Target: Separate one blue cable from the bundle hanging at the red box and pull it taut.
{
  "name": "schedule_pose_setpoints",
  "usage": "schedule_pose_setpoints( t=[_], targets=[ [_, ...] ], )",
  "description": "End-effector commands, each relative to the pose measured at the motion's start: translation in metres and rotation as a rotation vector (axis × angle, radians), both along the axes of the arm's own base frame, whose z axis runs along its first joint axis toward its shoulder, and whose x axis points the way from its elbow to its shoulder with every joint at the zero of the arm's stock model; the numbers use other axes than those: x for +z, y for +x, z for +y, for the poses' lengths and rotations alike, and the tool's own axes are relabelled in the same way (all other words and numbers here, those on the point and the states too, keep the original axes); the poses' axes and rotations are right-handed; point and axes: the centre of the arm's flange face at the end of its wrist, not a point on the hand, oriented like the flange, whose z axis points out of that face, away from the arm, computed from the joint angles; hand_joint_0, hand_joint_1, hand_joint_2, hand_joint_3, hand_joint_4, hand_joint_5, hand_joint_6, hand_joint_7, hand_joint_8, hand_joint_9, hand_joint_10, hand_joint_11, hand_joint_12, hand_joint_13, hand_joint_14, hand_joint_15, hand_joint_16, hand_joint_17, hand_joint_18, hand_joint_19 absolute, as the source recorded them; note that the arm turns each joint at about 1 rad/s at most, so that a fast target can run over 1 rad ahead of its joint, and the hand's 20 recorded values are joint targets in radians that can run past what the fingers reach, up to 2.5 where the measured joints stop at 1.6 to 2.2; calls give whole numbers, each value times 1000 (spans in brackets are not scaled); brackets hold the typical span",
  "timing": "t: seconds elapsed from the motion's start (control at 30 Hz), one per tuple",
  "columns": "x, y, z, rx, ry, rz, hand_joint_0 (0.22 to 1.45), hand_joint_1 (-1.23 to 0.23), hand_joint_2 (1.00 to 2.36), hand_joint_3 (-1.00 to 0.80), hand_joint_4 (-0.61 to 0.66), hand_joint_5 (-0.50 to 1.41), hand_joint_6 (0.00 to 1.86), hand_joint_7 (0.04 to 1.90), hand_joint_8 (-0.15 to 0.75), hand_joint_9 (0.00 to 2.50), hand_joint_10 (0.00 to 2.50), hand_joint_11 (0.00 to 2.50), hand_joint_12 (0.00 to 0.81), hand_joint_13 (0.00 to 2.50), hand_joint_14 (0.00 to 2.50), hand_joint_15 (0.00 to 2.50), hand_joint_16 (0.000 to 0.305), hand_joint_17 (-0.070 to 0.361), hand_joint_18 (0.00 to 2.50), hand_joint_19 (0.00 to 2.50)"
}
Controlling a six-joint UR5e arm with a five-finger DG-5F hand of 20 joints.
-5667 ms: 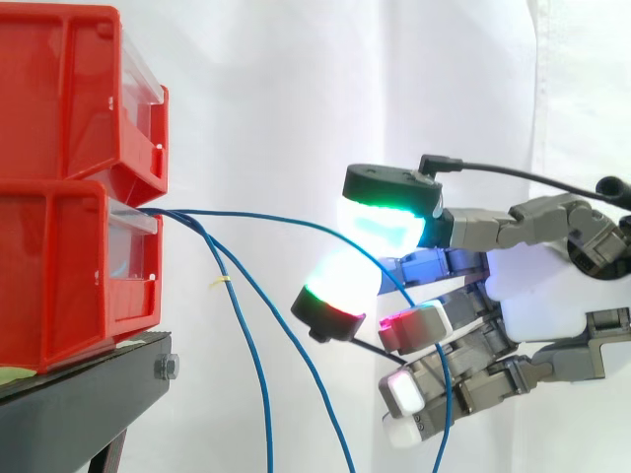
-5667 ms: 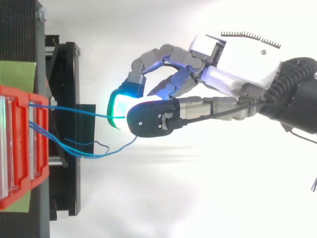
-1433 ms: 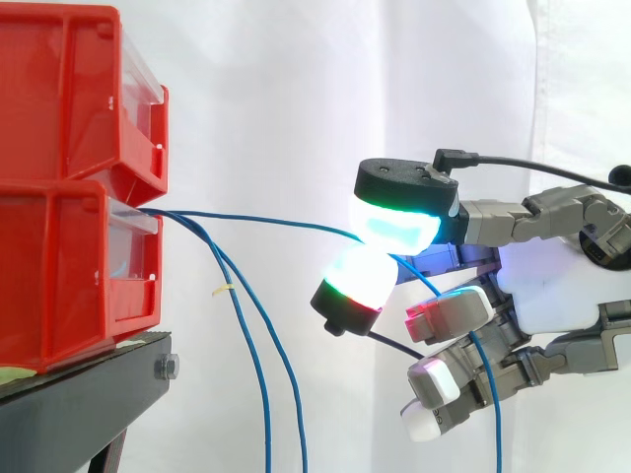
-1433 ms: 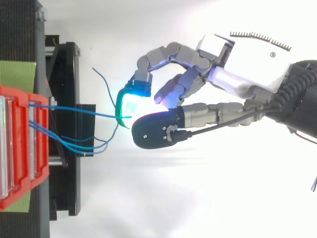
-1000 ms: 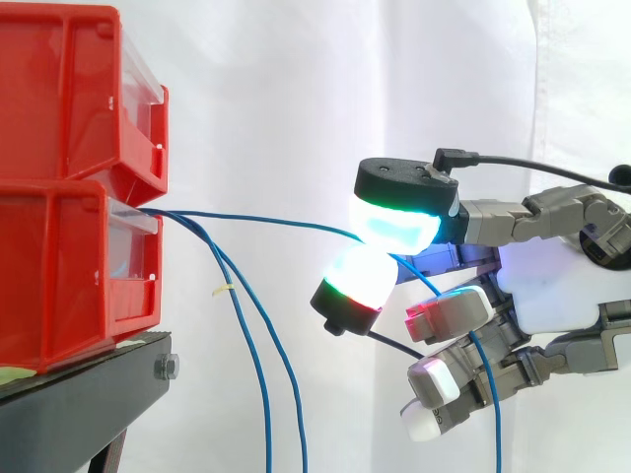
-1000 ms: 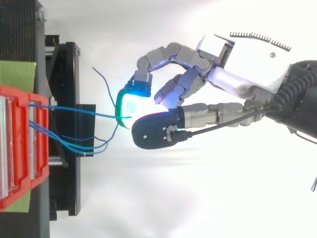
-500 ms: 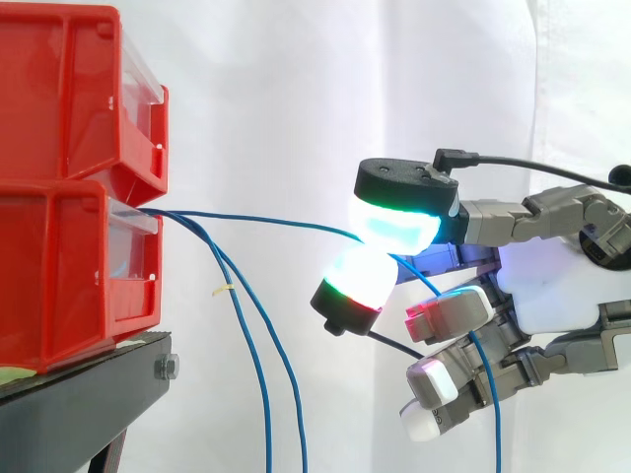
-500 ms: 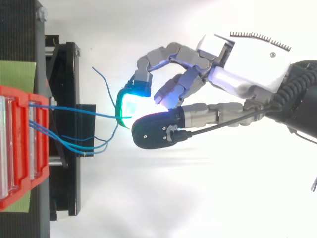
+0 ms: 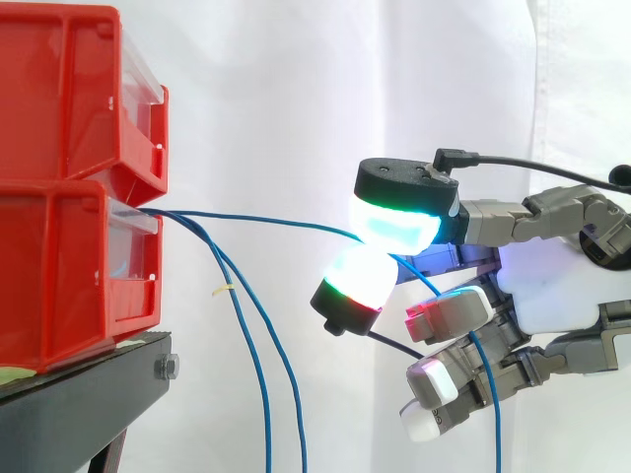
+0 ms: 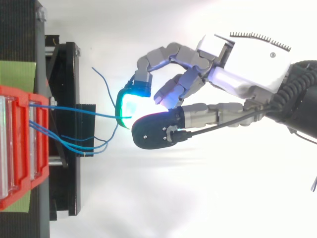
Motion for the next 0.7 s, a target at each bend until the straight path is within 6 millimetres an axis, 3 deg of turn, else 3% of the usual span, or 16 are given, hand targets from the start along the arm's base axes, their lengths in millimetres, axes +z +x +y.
schedule_pose_setpoints(
  t=[0.0,0.67],
  targets=[
    [0,0,-1,-1,0,0,649,-755,1028,-132,-175,-161,953,1138,184,1279,21,1447,331,1020,29,839,49,110,575,563],
    [0,0,0,0,0,0,649,-755,1027,-130,-173,-161,952,1140,171,1280,21,1445,332,1017,31,841,49,111,574,560]
  ],
)
